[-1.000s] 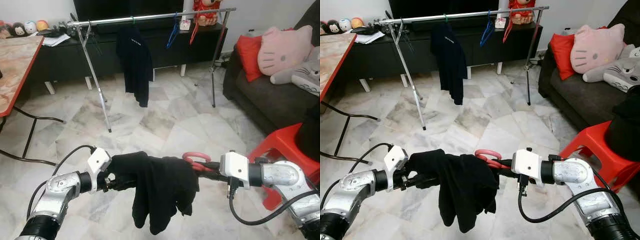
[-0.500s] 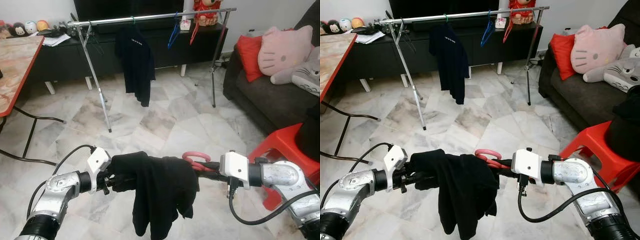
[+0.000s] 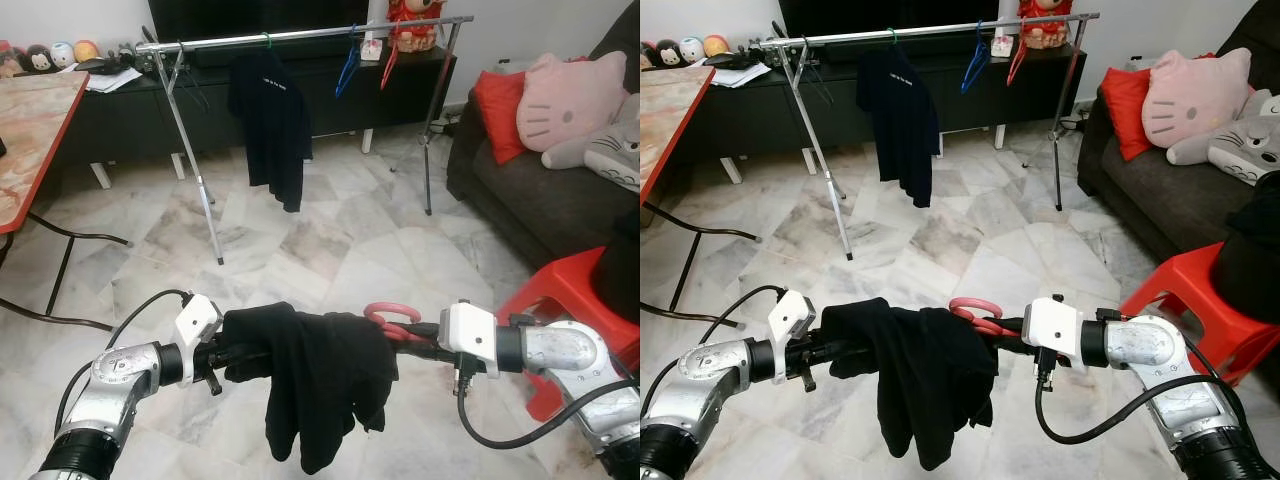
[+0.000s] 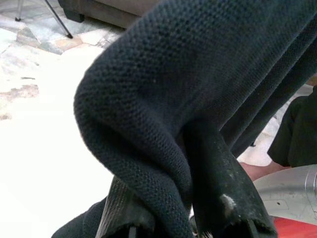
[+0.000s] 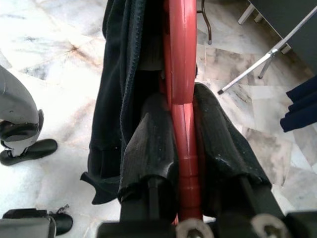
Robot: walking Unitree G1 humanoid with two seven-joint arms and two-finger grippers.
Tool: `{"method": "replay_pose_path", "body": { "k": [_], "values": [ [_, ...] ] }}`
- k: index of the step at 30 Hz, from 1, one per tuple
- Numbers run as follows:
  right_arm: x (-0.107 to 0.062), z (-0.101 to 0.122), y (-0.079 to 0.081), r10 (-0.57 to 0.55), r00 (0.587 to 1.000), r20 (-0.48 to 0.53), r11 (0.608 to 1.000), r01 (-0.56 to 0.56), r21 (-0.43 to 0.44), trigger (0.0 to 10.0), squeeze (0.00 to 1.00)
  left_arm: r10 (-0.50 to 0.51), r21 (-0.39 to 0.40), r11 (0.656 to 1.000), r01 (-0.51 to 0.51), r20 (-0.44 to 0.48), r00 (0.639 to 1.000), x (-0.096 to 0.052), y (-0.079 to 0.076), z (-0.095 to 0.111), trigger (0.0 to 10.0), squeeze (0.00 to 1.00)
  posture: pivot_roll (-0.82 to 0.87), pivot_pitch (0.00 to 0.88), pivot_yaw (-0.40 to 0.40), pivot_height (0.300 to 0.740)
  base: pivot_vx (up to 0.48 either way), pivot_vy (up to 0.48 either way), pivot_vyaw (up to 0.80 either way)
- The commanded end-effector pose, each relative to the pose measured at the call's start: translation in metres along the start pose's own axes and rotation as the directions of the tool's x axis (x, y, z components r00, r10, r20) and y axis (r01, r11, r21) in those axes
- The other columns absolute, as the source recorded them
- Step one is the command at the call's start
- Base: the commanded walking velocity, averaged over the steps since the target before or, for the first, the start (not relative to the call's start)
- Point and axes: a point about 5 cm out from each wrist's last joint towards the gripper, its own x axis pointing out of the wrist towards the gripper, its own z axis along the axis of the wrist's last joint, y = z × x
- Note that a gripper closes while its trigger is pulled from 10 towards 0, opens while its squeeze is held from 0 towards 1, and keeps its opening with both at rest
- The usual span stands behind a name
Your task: Hang hanger
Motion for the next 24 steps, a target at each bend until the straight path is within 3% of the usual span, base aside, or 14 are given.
{"method": "replay_pose_path", "body": {
  "k": [1,21,24],
  "values": [
    [-0.0012,0.0108,-0.0084,-0.028,0.999,0.038,0.999,0.030,-0.040,0.0,0.00,0.000,0.006,1.000,0.000,0.019,1.000,-0.0010,0.0016,0.0060,0.0,0.00,-0.07,0.000,-0.018,0.740,0.000,0.000,0.00],
    [0.0008,0.0093,-0.0060,-0.014,0.999,0.033,0.999,0.015,-0.040,0.0,0.00,-0.016,0.000,1.000,0.016,0.009,1.000,-0.0057,0.0002,0.0050,0.0,0.00,-0.07,0.000,-0.016,0.740,0.000,0.000,0.00],
    [0.0008,0.0031,-0.0034,0.003,1.000,-0.013,0.999,-0.004,-0.051,0.0,0.00,0.001,0.002,1.000,-0.001,0.008,1.000,-0.0086,0.0023,0.0056,0.0,0.00,-0.07,0.000,-0.017,0.740,0.000,0.000,0.00]
  ]
}}
